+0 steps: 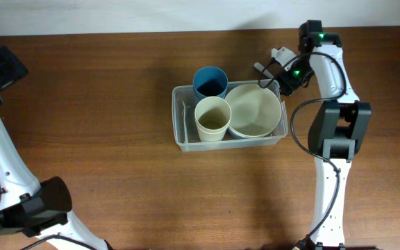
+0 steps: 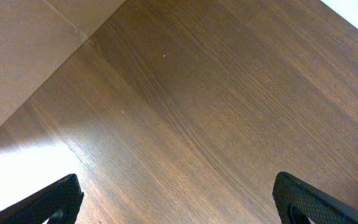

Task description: Pack container

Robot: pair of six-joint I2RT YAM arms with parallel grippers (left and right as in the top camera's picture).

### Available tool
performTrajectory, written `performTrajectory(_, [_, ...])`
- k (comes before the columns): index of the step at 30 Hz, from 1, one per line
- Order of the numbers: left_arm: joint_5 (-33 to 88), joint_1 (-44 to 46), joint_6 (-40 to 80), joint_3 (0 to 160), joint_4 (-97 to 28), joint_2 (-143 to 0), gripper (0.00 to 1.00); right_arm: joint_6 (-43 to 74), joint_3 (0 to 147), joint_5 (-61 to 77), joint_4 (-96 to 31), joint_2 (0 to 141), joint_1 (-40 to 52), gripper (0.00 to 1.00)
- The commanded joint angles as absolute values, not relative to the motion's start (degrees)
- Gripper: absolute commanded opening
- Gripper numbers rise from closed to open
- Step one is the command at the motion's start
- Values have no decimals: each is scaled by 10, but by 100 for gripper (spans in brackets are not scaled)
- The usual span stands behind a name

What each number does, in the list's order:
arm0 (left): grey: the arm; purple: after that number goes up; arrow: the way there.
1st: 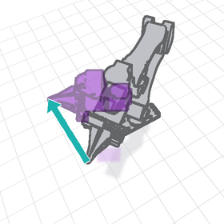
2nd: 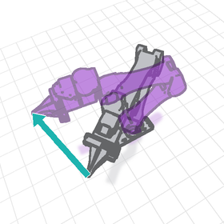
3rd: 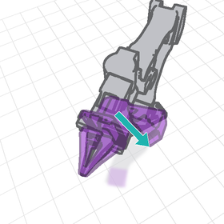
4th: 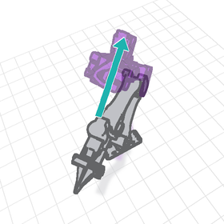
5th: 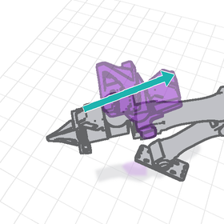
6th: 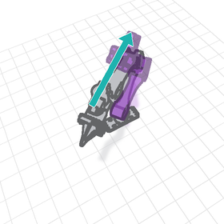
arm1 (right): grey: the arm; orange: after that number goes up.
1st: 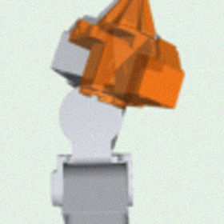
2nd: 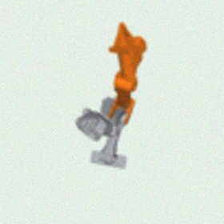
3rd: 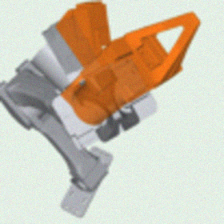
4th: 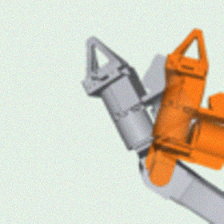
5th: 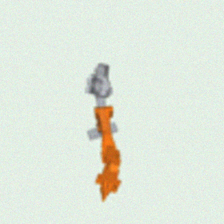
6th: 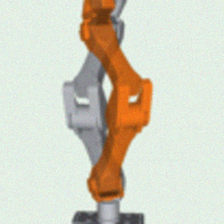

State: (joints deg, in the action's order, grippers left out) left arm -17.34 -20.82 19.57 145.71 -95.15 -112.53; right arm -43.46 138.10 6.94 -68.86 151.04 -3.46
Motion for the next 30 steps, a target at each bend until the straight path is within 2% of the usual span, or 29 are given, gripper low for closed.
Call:
performTrajectory(1, [-173, -211, 203, 1453, -952, -1131, 100, -435, 1363, 58, -693, 1522, -15, 72])
performTrajectory(9, [-173, -211, 203, 1453, -952, -1131, 100, -435, 1363, 51, -692, 1522, -15, 61])
performTrajectory(14, [-173, -212, 203, 1453, -952, -1131, 100, -435, 1363, 32, -692, 1522, -15, 38])
performTrajectory(20, [-173, -212, 203, 1453, -952, -1131, 100, -430, 1363, 23, -692, 1522, -15, 38])
performTrajectory(30, [-173, -211, 203, 1453, -952, -1131, 100, -430, 1363, 23, -691, 1522, -15, 21])
